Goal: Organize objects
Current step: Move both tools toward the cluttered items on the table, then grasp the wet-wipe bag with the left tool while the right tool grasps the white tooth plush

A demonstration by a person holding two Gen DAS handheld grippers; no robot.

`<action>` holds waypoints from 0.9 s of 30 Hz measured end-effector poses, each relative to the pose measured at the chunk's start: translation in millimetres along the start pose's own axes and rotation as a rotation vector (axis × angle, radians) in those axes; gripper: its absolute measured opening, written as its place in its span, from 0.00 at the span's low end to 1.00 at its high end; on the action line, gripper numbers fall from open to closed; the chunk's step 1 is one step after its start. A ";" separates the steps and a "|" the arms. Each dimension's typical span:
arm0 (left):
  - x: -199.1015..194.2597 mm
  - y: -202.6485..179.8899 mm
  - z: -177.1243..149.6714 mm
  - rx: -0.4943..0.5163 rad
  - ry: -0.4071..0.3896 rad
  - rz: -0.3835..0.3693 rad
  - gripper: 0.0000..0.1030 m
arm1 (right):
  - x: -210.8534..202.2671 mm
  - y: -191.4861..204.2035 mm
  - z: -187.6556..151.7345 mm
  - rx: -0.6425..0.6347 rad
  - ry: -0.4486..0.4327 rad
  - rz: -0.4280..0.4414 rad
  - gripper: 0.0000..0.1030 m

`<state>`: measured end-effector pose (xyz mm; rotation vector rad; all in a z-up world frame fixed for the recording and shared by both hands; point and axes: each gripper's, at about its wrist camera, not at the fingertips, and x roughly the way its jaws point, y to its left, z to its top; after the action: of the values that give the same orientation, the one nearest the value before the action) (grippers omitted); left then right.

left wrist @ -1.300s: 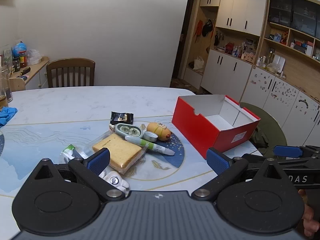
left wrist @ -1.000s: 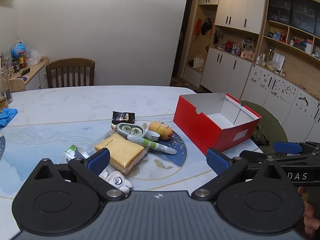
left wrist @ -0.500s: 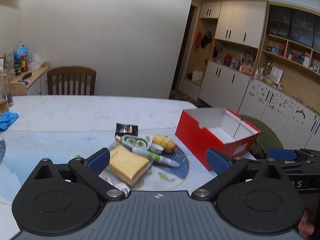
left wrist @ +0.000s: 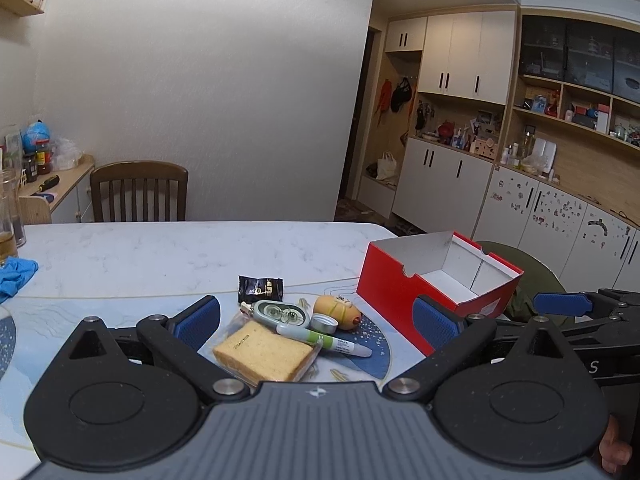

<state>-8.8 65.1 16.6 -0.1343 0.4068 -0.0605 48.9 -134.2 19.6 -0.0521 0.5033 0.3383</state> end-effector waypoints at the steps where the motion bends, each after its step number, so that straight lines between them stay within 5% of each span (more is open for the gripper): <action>1: 0.7 1.4 0.5 0.002 -0.001 -0.001 1.00 | 1.3 1.4 0.5 0.000 0.000 -0.001 0.98; 17: 33.8 52.6 -3.2 -0.002 0.079 0.080 1.00 | 52.6 33.8 -5.9 -0.064 0.088 0.028 0.98; 27: 96.2 106.1 -23.8 -0.077 0.275 0.188 1.00 | 95.9 69.6 -31.0 -0.155 0.172 0.114 0.98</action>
<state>73.2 159.0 -57.7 -0.1641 0.6945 0.1237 90.4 -43.3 -51.4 -0.2050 0.6508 0.4865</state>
